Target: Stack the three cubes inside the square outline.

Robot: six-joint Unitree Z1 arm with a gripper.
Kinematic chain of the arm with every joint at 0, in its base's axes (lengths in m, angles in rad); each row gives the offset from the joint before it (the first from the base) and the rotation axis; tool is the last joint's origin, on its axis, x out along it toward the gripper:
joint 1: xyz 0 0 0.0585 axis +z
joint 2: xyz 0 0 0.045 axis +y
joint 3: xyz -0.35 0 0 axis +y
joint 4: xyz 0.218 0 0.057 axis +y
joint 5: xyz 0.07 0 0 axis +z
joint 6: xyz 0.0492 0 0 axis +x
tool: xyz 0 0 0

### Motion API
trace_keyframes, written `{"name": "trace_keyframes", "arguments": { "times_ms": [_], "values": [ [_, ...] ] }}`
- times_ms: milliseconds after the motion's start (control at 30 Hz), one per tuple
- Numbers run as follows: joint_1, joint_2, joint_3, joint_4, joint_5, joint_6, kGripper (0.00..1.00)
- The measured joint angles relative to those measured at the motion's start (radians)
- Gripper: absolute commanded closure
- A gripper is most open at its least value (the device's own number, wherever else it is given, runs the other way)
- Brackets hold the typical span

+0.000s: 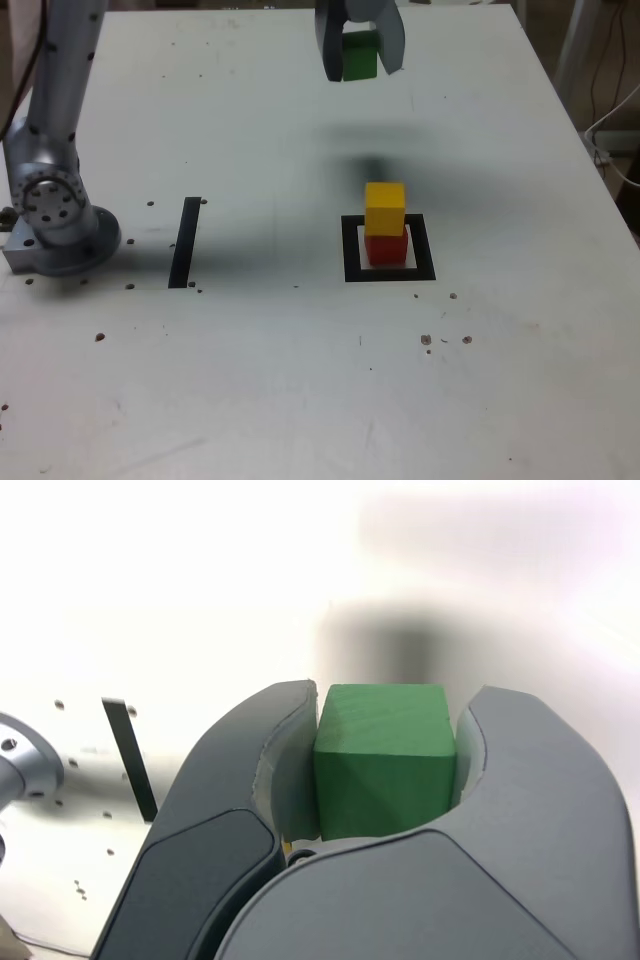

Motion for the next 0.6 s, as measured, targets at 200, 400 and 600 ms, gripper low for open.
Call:
{"name": "trace_keyframes", "arguments": {
  "times_ms": [200,400,600],
  "values": [
    [-0.108,-0.045,0.070,-0.018,-0.016,-0.060,0.71],
    [-0.209,-0.079,0.118,-0.032,-0.021,-0.121,0.71],
    [-0.284,-0.095,0.142,-0.040,-0.026,-0.176,0.71]
  ]
}}
